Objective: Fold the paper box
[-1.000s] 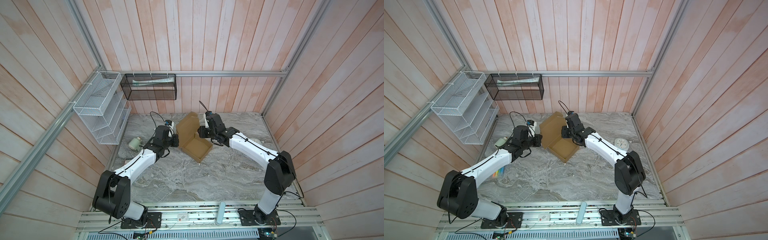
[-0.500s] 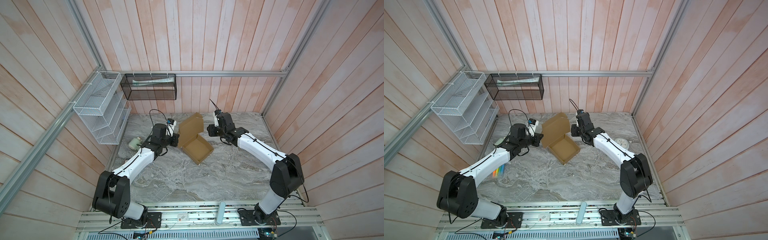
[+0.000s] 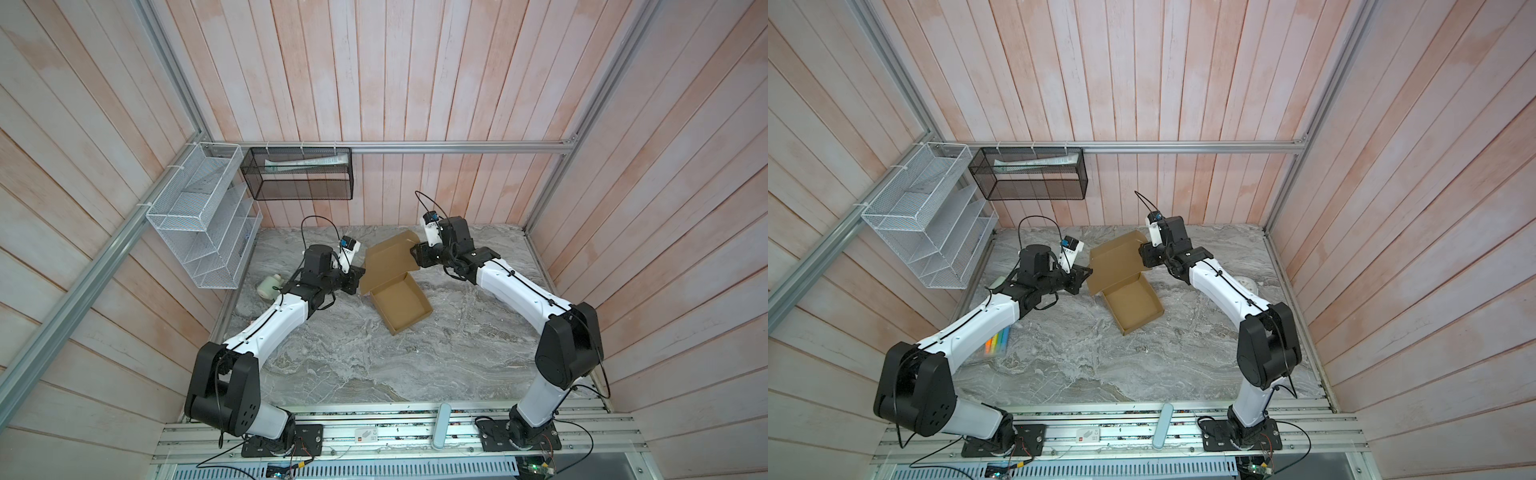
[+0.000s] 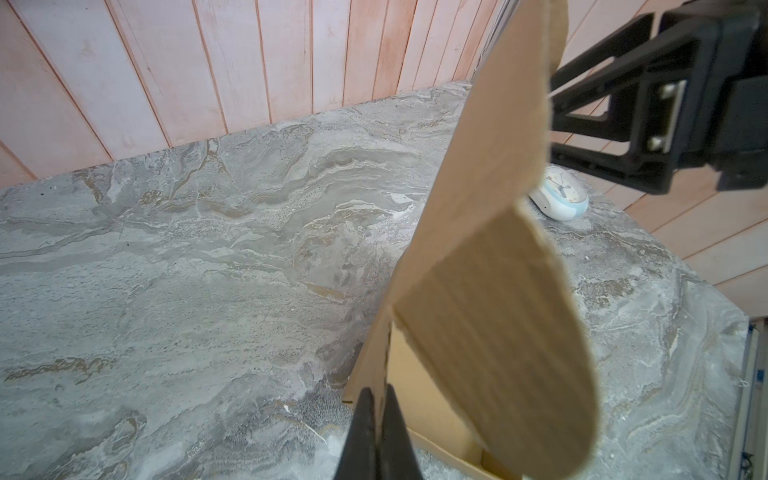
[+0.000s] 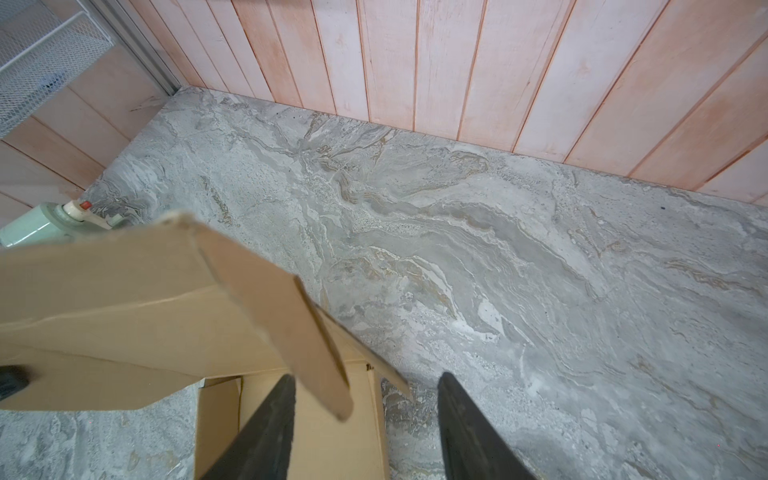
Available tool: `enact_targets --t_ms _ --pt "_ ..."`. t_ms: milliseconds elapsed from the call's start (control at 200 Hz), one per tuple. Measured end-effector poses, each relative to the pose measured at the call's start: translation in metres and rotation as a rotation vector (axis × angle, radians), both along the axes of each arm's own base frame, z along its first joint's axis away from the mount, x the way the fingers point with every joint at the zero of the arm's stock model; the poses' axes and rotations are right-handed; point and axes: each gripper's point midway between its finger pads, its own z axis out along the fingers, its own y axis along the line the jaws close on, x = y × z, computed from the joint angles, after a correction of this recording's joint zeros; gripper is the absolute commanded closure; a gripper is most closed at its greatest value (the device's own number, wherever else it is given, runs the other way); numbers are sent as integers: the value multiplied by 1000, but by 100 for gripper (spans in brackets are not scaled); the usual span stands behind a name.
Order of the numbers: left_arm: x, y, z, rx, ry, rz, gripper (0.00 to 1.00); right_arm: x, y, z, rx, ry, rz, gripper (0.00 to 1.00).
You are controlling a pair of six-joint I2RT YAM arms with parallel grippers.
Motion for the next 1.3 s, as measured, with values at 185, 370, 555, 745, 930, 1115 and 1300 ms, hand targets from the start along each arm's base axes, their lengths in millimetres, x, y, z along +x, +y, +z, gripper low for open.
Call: enact_targets --t_ms 185,370,555,745,930,1115,1300 --pt "-2 -2 0 -3 -1 -17 96 3 -1 -5 -2 13 28 44" --pt "-2 -3 1 -5 -1 -20 96 4 6 -1 20 13 61 46" --pt "-2 -3 0 -5 -1 -20 96 2 10 -3 33 25 82 52" --pt "-1 -3 -2 -4 3 -20 96 1 12 -3 44 33 86 60" --pt "-1 -3 -2 -4 5 -21 96 0 13 -3 47 35 93 63" --pt "-1 -3 -2 -4 5 -22 96 0 14 -5 50 40 99 64" --pt "-1 -3 -3 -4 6 -22 97 0 15 -8 50 47 104 68"
